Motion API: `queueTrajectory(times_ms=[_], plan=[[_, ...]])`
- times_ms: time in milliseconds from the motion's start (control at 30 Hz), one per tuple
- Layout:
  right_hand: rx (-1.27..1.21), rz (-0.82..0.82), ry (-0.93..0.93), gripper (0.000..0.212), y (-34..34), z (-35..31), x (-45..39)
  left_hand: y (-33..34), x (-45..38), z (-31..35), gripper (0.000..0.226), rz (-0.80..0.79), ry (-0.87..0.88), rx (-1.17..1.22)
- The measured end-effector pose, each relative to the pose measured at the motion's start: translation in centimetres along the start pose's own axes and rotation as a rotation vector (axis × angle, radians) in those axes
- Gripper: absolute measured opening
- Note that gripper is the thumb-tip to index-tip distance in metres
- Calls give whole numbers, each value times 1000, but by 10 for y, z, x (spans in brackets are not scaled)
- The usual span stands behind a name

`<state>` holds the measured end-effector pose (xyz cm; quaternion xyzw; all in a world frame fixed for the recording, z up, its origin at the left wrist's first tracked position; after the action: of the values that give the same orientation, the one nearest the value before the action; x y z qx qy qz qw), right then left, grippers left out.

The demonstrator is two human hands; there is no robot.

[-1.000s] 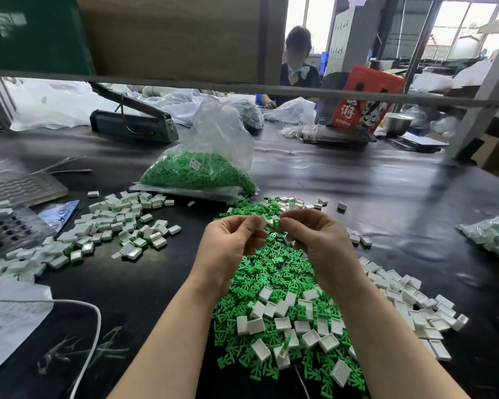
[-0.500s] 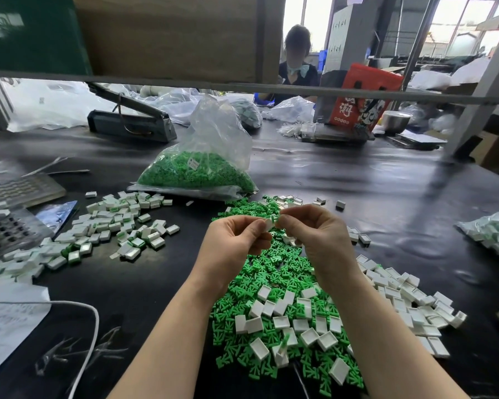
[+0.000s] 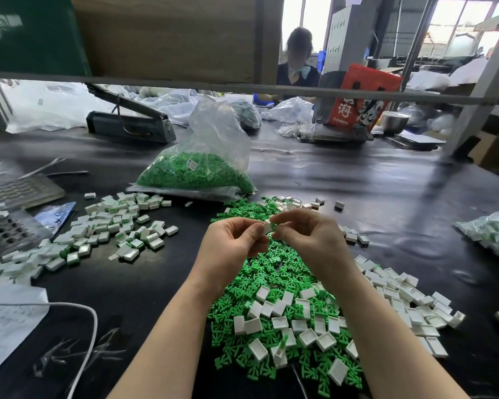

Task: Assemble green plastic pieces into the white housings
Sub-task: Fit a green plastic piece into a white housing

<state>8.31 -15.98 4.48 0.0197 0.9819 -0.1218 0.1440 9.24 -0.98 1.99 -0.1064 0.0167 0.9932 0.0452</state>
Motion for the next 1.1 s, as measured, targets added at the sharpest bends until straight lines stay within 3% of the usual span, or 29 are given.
queueTrajectory(times_ms=[500, 1100], plan=[[-348, 113, 93, 5, -6, 14, -2, 6, 0, -1, 9, -15, 3, 5], [-259, 125, 149, 7, 0, 20, 0, 3, 1, 6, 8, -5, 65, -49]])
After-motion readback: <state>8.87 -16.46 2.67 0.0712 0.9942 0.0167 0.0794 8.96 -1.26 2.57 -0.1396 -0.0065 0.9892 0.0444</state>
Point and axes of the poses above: each hand's wrist, its own x-axis away from the middle knuckle, its own y-axis out of the palm, z = x × y, the point moved 9 cm from there along -x, towards the middle knuckle, and after that the axes turned 3 degrees about y, right-handed, at the moved point
